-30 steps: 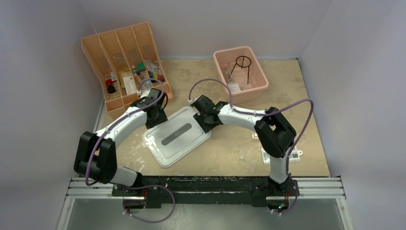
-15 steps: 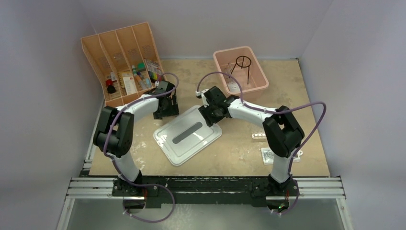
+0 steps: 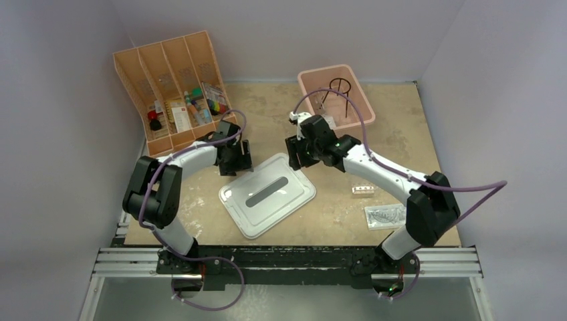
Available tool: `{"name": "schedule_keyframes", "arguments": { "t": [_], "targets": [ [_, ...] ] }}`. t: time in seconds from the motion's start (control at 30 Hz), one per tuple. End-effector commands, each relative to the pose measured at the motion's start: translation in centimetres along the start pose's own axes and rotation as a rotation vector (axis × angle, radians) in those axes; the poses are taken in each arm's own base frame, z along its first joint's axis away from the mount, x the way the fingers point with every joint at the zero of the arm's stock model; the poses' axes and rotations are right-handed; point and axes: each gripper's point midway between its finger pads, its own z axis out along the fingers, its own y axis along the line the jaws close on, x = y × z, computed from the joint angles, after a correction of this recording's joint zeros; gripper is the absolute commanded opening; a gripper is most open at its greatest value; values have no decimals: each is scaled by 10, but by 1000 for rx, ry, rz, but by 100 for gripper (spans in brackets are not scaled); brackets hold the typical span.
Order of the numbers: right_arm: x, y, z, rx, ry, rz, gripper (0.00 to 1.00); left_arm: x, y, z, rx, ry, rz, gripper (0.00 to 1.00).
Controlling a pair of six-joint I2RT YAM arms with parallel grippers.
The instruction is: Organize the chemistry lab equipment
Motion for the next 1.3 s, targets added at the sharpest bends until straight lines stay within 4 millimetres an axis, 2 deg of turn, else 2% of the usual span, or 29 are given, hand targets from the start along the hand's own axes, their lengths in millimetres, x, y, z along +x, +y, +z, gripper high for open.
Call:
{"name": "schedule_keyframes", "arguments": {
  "t": [0.0,0.17,0.23,0.33,0.6,0.87,1.0,1.1,1.17,1.27],
  "targets": [
    [34,-13,-6,52,57,46,60,16,-12,-13,82,31,-45,66],
    [96,-2,-11,27,189,-60,54,22,-16,-19,109,58,-51,64],
    [115,-3,-12,53,230,-84,54,23,-17,-20,117,57,-46,63],
    [131,-8,-9,92,272,-82,54,26,-8,-15,76,71,-32,63],
    [148,-19,-3,164,326,-125,61,33,-3,-11,50,92,-36,60],
    [147,-10,-7,134,334,-140,69,31,5,-12,-10,75,-37,59],
    [155,-17,2,184,370,-150,69,30,9,-13,-32,69,-42,59],
    [151,-33,7,295,361,-141,69,30,8,-14,-28,70,-42,59],
    [148,-34,12,315,349,-139,70,30,8,-16,-22,66,-38,59],
    [128,-38,22,358,286,-139,70,30,7,-18,-21,69,-36,60]
  ]
}}
